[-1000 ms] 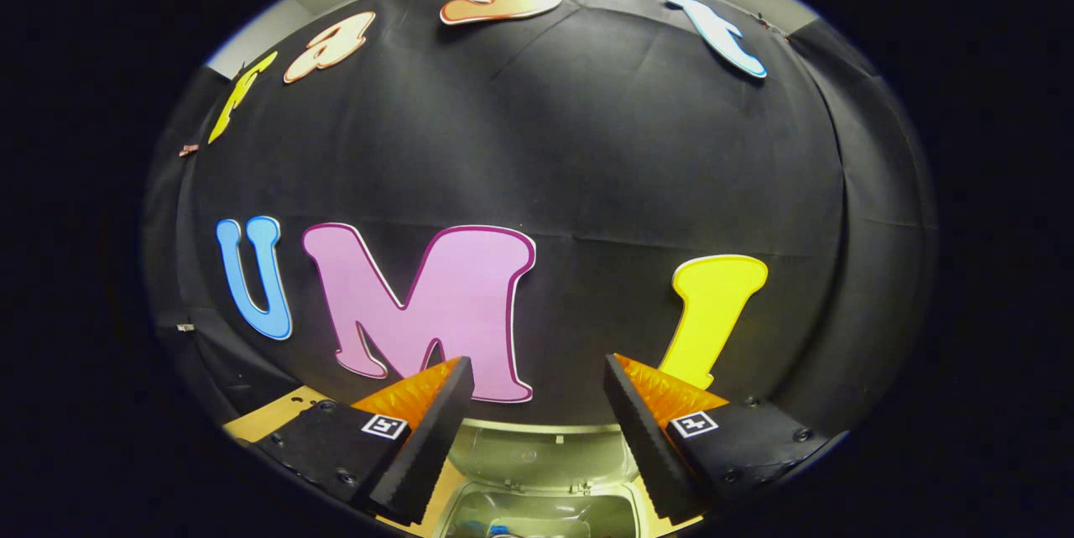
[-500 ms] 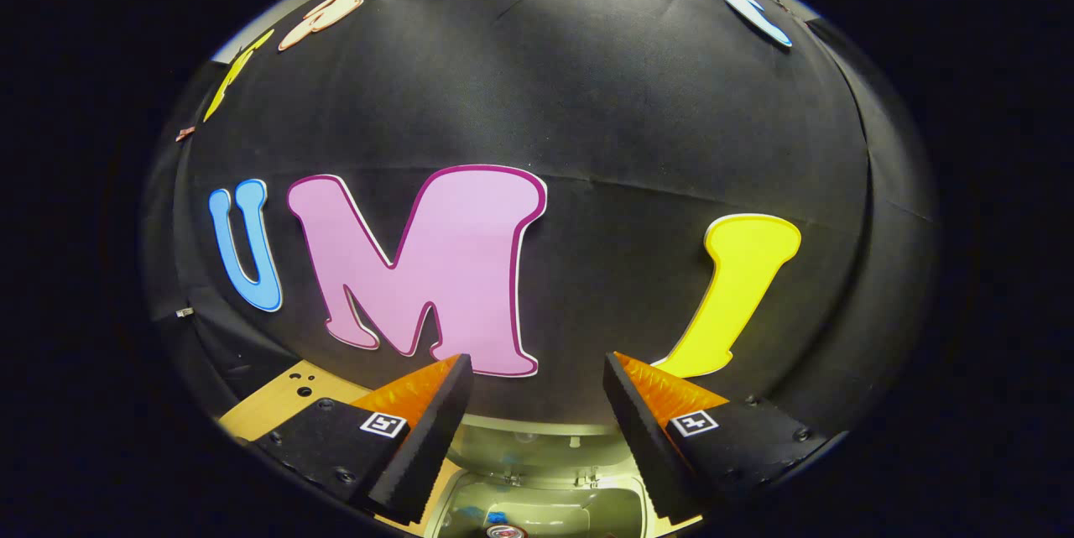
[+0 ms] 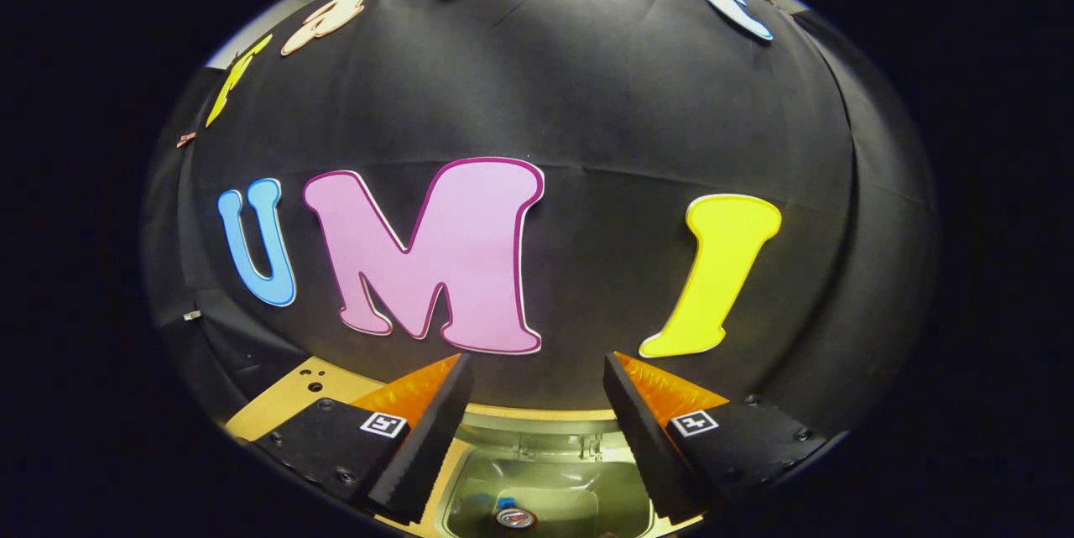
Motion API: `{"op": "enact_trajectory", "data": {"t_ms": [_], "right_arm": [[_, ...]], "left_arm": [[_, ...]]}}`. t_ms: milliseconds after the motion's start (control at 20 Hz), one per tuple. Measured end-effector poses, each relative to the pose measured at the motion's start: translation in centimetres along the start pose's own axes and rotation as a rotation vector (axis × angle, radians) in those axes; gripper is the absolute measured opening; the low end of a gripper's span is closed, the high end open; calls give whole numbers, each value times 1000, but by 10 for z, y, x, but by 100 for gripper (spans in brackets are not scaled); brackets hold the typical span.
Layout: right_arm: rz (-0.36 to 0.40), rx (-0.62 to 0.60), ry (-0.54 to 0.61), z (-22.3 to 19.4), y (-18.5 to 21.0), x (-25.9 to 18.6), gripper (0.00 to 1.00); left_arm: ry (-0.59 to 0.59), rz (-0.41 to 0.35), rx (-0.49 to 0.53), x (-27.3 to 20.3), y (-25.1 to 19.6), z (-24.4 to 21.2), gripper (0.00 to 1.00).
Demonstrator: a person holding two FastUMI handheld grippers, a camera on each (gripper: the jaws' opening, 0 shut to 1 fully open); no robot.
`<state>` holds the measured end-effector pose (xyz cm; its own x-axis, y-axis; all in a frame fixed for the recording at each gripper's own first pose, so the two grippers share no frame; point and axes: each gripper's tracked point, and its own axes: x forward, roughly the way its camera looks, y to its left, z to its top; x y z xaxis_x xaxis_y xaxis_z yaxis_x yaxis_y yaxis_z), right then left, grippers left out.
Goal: Press the lid of the desktop garbage bin to open it, pick up the crumpled paper on the desktop and throw it into the bin, then pick up the pop can on the desktop and drop it into the bin, and finally close the garbage bin lid.
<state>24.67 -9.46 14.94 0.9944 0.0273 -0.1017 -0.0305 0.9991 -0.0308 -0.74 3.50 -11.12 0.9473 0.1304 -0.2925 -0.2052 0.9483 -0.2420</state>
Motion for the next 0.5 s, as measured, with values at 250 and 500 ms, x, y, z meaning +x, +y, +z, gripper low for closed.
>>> {"op": "enact_trajectory", "data": {"t_ms": [250,500], "right_arm": [[-22,-20,23,-26,2,-34,98],[-41,-1,48,-60,3,-59,98]], "left_arm": [[-2,-35,55,-8,7,-4,96],[-7,-67,97,-9,17,-8,96]]}}
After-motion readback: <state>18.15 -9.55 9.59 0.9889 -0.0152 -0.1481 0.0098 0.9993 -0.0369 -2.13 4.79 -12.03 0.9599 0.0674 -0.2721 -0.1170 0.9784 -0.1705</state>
